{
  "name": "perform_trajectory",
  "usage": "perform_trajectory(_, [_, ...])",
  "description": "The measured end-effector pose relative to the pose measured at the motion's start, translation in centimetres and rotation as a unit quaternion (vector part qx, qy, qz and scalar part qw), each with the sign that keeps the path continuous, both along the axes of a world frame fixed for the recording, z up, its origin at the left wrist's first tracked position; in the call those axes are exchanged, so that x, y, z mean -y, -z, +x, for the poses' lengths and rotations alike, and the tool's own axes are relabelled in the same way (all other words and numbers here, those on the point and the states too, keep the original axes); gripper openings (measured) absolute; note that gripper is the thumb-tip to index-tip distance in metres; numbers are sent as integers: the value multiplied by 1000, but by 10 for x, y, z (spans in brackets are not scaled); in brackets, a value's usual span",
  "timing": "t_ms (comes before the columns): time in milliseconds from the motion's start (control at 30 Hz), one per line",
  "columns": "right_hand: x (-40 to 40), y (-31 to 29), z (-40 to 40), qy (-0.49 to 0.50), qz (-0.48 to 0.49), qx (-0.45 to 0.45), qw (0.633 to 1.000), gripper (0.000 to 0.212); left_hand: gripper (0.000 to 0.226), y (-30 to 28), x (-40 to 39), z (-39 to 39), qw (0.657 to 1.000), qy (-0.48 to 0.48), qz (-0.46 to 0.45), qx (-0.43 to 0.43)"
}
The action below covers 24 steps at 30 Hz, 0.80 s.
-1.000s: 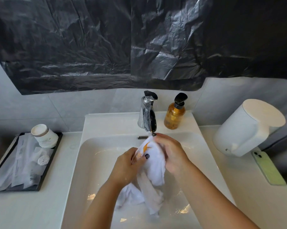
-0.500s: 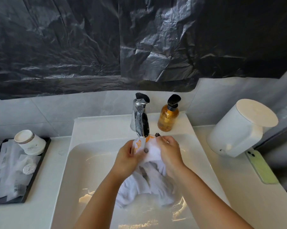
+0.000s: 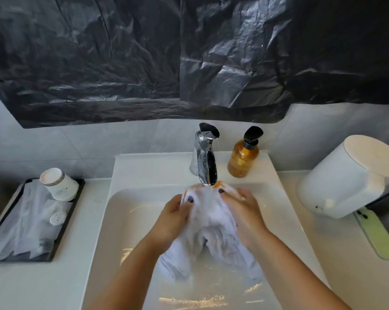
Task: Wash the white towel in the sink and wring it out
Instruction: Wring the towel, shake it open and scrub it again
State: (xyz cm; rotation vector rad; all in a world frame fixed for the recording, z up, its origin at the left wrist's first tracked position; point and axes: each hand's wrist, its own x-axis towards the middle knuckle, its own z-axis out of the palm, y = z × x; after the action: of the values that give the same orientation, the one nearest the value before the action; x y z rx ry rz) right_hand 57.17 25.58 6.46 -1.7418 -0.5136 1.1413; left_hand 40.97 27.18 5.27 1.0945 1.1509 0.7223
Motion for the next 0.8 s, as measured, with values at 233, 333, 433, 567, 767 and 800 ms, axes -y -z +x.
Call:
perform_trajectory(233, [19,-2,-46,-50,62,145,986,33,21,-12,-1,46,956,-236,-131,113])
perform_trajectory(333, [10,-10,-47,-84,107,246,960,23,20,-9,9,58,964,-221,-143,45])
perform_trajectory(433, [-23,-7,-24,-30,29,217,975,34,36,-22,19,67,954,-203,-185,117])
perform_trajectory(567, [3,-11,-46,-81,96,196,972,29,43,-16,3,57,930,-273,-202,139])
perform_trajectory(767, [-16,2,-29,-53,27,252,966,30,25,-19,18,57,935,-181,-236,194])
perform_trajectory(800, [-19,-1,-23,-65,17,238,969,29,25,-21,21,58,940,-159,-232,194])
